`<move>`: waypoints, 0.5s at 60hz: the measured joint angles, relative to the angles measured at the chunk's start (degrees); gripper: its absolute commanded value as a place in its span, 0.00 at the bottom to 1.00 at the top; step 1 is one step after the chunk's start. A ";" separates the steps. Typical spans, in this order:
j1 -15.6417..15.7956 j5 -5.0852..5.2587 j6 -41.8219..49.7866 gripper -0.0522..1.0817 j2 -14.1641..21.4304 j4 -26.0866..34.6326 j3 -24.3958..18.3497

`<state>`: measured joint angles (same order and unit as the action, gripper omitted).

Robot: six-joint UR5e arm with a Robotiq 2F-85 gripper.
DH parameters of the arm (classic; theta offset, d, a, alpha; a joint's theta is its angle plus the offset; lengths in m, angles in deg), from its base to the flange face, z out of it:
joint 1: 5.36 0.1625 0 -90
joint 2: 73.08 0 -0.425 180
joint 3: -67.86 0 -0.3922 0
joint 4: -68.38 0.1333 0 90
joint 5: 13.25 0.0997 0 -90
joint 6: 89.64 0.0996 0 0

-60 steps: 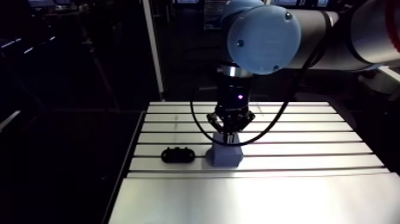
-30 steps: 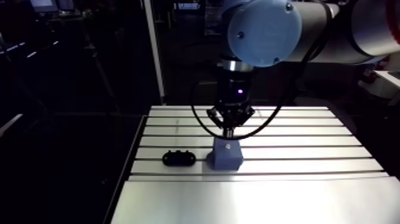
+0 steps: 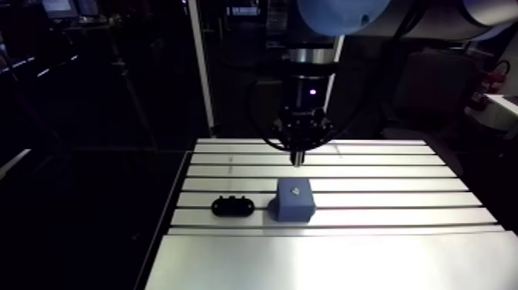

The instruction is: Pick up the M10 bolt and insert it into the hex recess until seated.

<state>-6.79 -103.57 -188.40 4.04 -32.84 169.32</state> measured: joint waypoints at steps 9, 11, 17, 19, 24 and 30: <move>0.02 -0.03 0.35 0.96 0.00 2.06 -2.02; 0.04 -0.04 0.39 0.96 0.00 2.43 -2.38; 0.08 -0.06 0.46 0.95 -0.02 3.21 -3.22; 0.08 -0.07 0.48 0.94 -0.03 3.42 -3.46; 0.10 -0.10 0.50 0.91 -0.06 3.86 -4.04; 0.16 -0.13 0.51 0.27 -0.08 4.25 -4.65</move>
<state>-6.64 -103.70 -187.89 3.97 -28.59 164.67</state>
